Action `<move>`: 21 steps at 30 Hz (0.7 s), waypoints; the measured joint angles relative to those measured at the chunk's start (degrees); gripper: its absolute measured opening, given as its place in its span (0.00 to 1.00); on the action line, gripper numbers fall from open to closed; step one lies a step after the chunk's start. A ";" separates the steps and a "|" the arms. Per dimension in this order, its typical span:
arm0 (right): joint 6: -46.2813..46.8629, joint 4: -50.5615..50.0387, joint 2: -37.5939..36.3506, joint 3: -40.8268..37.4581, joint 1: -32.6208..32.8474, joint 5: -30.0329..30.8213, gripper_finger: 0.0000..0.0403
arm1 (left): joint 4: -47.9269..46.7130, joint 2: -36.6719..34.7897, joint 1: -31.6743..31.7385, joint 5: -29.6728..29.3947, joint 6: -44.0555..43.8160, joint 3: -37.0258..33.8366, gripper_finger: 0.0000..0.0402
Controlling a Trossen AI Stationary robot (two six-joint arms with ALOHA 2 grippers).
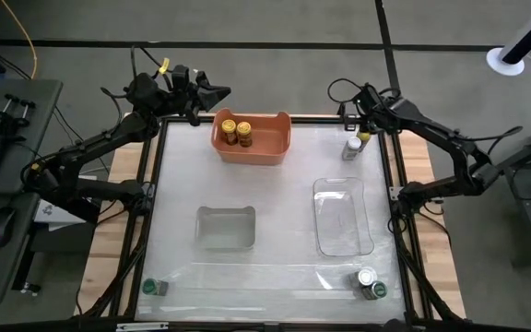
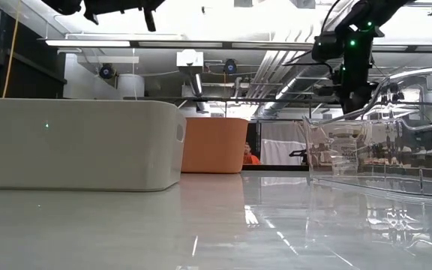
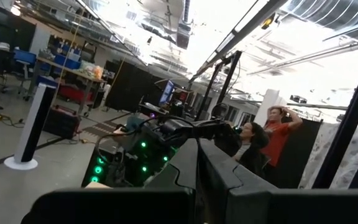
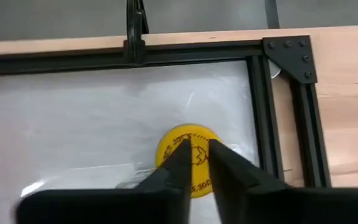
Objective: Sort spices by type
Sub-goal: Put the yellow seasoning bottle into the orange bin
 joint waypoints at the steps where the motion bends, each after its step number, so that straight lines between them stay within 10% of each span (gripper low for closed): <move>1: -0.09 0.47 0.00 0.00 -0.41 -0.84 0.16 | -0.24 0.00 0.00 0.00 -0.01 0.00 0.00; 12: -2.65 2.11 1.18 -0.02 -2.16 -1.00 0.72 | -0.44 0.00 0.00 0.01 -0.04 0.00 0.00; 21: -1.47 1.86 7.07 -0.04 -3.93 -1.65 0.79 | -0.45 0.00 0.00 0.03 -1.54 0.00 0.00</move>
